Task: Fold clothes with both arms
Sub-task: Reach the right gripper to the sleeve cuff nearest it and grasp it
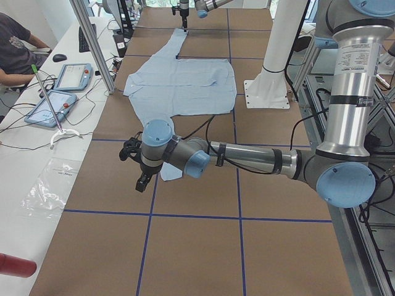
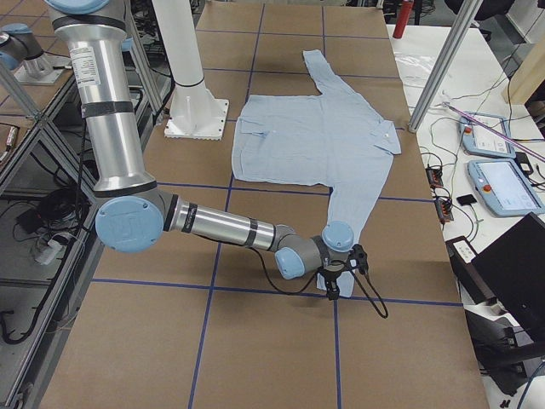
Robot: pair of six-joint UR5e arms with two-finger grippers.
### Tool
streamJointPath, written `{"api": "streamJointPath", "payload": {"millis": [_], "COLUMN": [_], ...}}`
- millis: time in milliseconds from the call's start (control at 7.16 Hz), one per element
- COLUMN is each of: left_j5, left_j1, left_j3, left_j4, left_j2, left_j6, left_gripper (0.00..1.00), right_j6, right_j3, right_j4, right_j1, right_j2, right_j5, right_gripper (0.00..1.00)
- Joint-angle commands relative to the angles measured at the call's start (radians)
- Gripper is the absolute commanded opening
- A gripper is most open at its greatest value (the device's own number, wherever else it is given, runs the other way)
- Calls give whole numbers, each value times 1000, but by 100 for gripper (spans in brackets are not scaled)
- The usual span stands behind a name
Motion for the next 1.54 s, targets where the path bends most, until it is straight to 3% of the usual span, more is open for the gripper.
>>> {"api": "streamJointPath", "payload": {"millis": [0, 279, 419, 698, 838, 1257, 1396], "left_j5": [-2, -2, -2, -2, -2, -1, -1], "left_j1": [0, 0, 0, 0, 0, 0, -2], "left_j3": [-5, -8, -7, -7, -5, -3, -2], "left_j4": [-1, -1, 1, 1, -1, -1, -1], "left_j2": [0, 0, 0, 0, -2, -5, -5], "left_j6": [0, 0, 0, 0, 0, 0, 2], "left_gripper": [100, 100, 100, 100, 100, 100, 100], "right_j6": [-5, -9, -9, -11, -8, -3, 0], "right_j3": [-8, -14, -14, -7, 2, 103, 157], "right_j4": [-4, -2, -4, -9, -9, -7, 1], "right_j1": [-1, -1, -3, -12, -15, 28, 45], "right_j2": [-1, -2, -2, 7, 18, 21, 27], "right_j5": [0, 0, 0, 0, 5, 25, 99], "right_gripper": [58, 55, 46, 5, 0, 0, 0]}}
